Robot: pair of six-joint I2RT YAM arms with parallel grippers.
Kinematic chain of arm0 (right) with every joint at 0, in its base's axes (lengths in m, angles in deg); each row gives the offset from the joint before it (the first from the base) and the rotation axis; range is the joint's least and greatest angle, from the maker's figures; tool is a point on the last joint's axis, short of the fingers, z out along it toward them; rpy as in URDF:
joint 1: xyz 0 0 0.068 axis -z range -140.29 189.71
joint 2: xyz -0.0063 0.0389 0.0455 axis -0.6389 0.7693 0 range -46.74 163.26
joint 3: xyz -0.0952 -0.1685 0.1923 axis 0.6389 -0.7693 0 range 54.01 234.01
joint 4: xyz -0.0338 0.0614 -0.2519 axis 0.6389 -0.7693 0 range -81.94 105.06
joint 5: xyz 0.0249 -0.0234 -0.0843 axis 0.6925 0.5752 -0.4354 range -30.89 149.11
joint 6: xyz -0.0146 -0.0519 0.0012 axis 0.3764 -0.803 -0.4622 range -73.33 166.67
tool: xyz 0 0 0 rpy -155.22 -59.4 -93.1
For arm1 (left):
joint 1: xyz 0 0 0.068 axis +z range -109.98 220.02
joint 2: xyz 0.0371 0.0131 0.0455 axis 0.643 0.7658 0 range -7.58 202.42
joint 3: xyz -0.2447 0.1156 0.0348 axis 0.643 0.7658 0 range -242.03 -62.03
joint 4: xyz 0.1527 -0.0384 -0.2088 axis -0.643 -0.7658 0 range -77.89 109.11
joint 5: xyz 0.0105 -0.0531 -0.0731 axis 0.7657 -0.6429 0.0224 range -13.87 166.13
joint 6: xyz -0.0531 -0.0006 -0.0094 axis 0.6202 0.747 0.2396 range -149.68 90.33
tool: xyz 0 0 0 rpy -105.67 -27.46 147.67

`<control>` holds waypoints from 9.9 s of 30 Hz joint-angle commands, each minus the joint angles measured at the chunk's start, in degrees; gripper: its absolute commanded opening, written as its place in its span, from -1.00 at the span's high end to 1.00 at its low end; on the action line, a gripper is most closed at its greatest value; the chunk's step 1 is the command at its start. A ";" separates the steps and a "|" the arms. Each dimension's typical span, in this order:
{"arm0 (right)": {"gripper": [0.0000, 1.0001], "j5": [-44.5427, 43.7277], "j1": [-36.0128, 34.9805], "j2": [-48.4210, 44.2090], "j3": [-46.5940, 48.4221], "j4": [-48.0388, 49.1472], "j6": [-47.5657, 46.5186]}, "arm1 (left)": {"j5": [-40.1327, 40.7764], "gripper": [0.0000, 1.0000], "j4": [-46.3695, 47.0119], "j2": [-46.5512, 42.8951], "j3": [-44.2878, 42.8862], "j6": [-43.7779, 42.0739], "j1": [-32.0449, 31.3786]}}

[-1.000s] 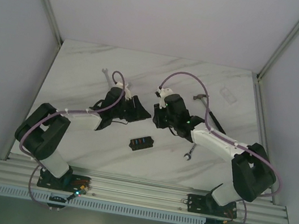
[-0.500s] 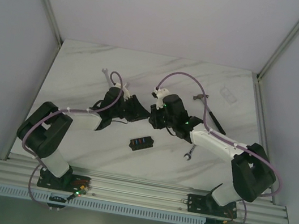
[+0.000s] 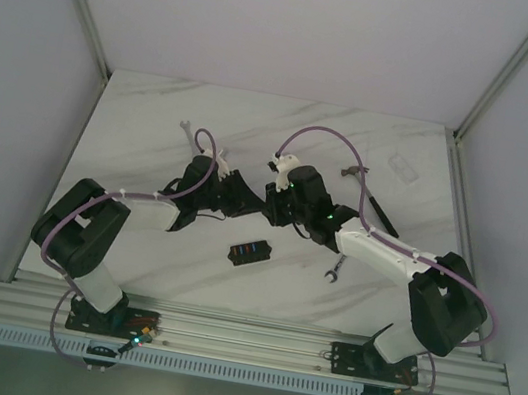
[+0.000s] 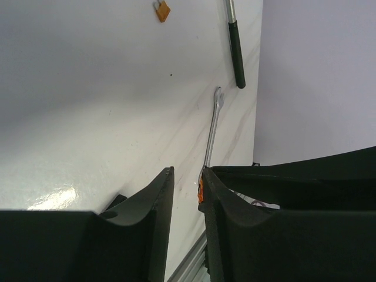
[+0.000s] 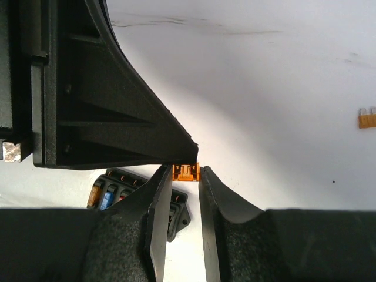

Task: Snap on the fuse box
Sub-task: Pick up the fuse from the center of the board, then install the fuse at the fuse box base.

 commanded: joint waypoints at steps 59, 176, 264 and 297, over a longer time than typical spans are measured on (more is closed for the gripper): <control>0.35 -2.10 0.00 -20.26 -16.51 27.02 32.87 | 11.42 0.97 14.02 -17.57 12.81 11.02 -0.58; 1.00 -9.92 -9.42 12.26 21.65 -38.79 16.69 | 15.36 -0.39 -31.53 -22.46 10.31 -11.78 -8.99; 1.00 -13.10 -11.82 19.50 28.31 -41.94 16.14 | 15.27 -0.03 -31.60 -19.31 11.23 -10.55 -8.34; 1.00 -13.60 -11.86 21.29 28.19 -42.32 16.77 | 15.33 0.02 -31.55 -19.31 11.34 -10.60 -8.12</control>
